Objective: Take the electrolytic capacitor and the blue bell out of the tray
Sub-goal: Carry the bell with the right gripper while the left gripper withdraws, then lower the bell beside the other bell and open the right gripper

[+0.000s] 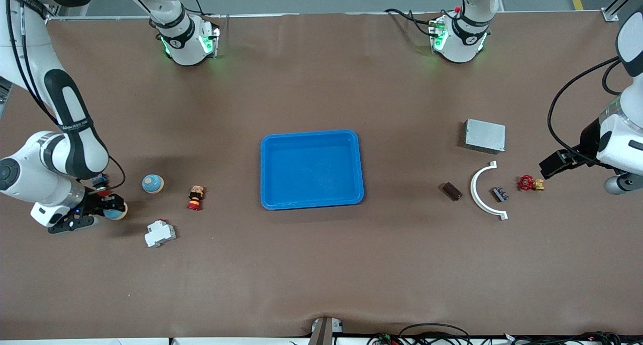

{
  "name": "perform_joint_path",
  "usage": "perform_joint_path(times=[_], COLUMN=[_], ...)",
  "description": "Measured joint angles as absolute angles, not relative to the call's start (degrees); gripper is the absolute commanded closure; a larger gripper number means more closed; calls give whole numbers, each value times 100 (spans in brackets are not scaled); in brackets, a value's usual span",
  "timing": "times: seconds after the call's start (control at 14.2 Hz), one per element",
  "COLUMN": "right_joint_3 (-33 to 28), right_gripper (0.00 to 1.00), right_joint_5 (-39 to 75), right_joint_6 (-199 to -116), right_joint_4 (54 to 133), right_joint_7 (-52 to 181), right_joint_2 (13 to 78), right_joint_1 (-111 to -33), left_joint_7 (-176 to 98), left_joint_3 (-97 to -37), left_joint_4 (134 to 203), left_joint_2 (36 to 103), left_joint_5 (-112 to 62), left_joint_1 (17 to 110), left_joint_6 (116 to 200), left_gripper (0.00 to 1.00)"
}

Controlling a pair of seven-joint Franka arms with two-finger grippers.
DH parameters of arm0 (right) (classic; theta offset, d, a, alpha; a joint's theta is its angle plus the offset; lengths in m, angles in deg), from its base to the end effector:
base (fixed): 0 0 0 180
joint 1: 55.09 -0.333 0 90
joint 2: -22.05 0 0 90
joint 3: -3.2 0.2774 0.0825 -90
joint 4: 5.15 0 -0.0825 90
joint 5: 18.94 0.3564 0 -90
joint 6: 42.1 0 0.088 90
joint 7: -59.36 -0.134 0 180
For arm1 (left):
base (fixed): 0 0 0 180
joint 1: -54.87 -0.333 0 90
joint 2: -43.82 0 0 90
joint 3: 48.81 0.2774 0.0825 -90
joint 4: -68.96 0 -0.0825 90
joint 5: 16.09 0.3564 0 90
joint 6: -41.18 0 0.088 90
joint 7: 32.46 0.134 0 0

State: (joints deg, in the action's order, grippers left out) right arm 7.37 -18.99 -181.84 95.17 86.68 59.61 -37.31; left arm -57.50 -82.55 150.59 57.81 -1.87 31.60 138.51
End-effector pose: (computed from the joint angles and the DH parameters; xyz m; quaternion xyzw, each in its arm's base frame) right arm 0.6092 -0.1495 0.1635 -0.9933 -0.1118 -0.0236 0.0144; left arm 0.5959 -0.0453 0.5199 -0.9900 -0.1243 -0.0505 0.0431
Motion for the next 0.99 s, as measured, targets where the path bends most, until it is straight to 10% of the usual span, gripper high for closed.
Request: perform_joint_path(times=[0.99], right_joint_3=[736], right_gripper=[100], right_joint_5=[-1899], right_joint_6=[-18158], right_joint_4=[8621], right_joint_7=[9374], right_joint_2=[6597], right_joint_1=[-3445], left_joint_7=[-5726], left_joint_3=[-8301], left_joint_4=[15085], left_joint_2=[5759], left_joint_5=[-187], left_joint_1=[3225], left_joint_6=[13835], left_gripper=[0])
